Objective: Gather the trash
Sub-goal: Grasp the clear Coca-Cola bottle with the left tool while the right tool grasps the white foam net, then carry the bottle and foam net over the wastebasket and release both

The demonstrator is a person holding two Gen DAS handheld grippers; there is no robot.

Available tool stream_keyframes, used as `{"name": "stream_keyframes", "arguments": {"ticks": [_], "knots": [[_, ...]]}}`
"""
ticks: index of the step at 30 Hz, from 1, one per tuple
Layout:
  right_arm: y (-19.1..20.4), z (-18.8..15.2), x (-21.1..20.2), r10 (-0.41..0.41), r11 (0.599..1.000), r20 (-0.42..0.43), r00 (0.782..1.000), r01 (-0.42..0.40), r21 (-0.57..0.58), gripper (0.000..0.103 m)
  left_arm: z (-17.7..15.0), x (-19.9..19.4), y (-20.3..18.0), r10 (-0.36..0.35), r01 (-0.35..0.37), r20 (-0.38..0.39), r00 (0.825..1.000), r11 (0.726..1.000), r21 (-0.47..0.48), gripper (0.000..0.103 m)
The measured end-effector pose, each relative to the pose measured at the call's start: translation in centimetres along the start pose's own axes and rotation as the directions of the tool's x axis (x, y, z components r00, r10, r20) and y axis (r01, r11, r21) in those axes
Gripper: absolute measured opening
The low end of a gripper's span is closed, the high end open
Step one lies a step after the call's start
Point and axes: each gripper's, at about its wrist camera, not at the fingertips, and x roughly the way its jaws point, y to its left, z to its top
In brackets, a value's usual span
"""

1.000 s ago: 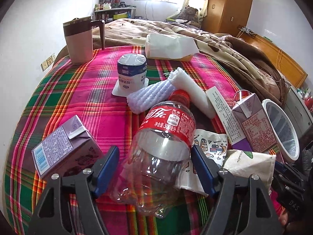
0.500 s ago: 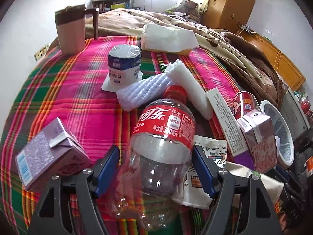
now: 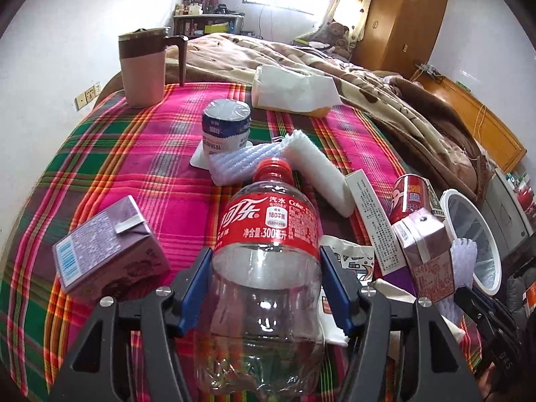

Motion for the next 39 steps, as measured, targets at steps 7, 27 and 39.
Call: {"name": "stream_keyframes", "arguments": {"ticks": [7, 27, 39], "knots": [[-0.1, 0.2, -0.8, 0.013, 1.0, 0.033, 0.999, -0.013, -0.002, 0.016, -0.4, -3.0, -0.2, -0.006, 0.007, 0.079, 0.997, 1.0, -0.016, 0.065], [-3.2, 2.3, -5.3, 0.0, 0.999, 0.187, 0.982, -0.008, 0.045, 0.016, -0.3, -7.4, -8.2, -0.162, 0.147, 0.223, 0.961, 0.986, 0.082, 0.065], [-8.3, 3.3, -6.9, -0.103, 0.991, 0.227, 0.968, 0.08, 0.109, 0.016, -0.7, -4.7, -16.7, -0.267, 0.234, 0.188, 0.945, 0.955, 0.181, 0.065]]}}
